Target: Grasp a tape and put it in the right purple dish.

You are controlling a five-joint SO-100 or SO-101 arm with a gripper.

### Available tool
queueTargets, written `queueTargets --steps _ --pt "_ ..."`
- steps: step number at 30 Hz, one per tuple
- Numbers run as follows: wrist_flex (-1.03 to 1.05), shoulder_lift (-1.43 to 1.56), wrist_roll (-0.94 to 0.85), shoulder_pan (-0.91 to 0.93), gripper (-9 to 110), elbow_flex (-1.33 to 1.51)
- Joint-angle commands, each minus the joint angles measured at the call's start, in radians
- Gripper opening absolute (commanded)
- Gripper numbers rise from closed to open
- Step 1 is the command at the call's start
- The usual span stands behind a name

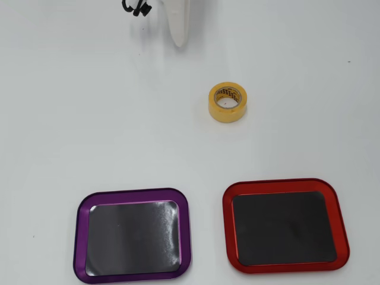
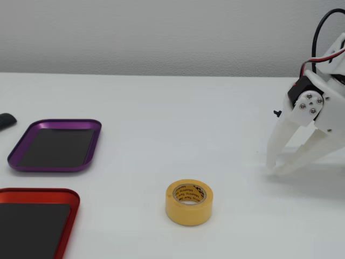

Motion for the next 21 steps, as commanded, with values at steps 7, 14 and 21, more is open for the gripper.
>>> queueTargets --steps 7,14,21 --pt "-0.072 0.095 0.069 0.006 0 0.021" --pt "-0.13 0.095 0.069 0.018 0 0.012" --pt "-0.206 0.067 -0.178 0.041 1 -0.08"
